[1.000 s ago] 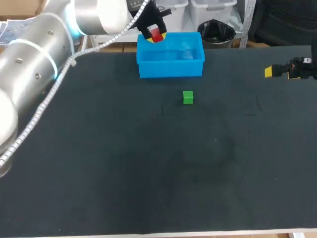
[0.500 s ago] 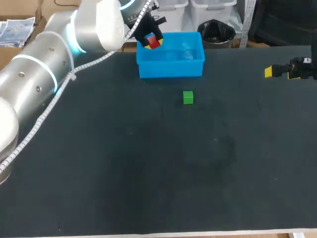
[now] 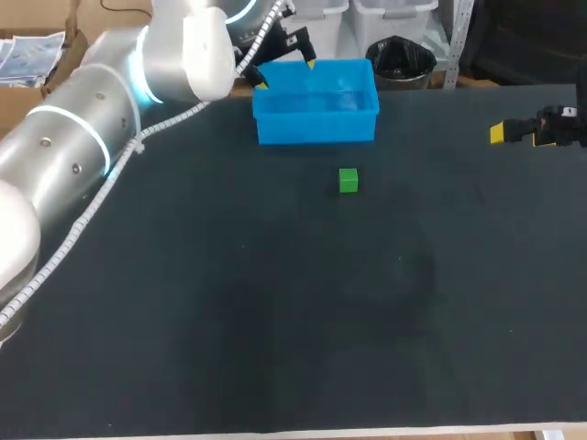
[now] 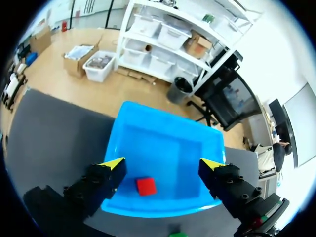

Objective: Use the left arm to pick the red cube and place it into the blue plastic box first, then use the right arm to grasp the green cube and put it into the same blue plastic box after the first action is fully finished.

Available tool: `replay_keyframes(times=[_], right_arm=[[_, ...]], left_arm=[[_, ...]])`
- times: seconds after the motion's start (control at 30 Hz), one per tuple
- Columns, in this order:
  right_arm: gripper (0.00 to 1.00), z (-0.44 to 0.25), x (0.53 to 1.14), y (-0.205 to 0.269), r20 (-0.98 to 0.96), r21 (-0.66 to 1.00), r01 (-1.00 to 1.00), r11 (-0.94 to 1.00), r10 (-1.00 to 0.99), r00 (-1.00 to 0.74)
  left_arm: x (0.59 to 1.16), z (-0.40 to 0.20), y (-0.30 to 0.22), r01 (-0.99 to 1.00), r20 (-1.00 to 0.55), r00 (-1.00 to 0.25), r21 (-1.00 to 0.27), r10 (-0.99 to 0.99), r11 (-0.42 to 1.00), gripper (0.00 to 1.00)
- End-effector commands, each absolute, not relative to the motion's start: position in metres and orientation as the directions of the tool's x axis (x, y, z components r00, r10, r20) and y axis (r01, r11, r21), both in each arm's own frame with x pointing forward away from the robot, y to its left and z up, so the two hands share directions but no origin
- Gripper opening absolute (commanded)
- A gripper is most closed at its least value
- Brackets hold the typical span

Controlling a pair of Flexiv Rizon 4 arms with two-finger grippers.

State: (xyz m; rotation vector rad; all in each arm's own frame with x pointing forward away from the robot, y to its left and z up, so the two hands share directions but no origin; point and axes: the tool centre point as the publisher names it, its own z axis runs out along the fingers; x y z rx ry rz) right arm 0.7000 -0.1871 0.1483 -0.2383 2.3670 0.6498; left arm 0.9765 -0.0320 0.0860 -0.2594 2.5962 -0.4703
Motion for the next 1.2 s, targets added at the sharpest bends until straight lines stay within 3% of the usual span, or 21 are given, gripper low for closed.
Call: replay_keyframes(times=[0.03,0.83,1.2], right_arm=[[1.00,0.149,0.700,-0.187,-0.645,0.388,-0.328,0.861,0.000,-0.765],[1.00,0.149,0.700,-0.187,-0.645,0.388,-0.328,0.861,0.000,-0.765],[1.00,0.149,0.700,-0.187,-0.645,0.388,-0.328,0.861,0.000,-0.765]], left_arm=[[0.982,0.105,-0.025,-0.077,-0.240,-0.955,-0.372,-0.176,0.925,1.00],[0.839,0.149,0.004,0.119,-0.415,-0.908,-0.393,-0.060,0.912,1.00],[0.831,0.149,0.005,0.126,-0.422,-0.905,-0.374,-0.048,0.919,1.00]])
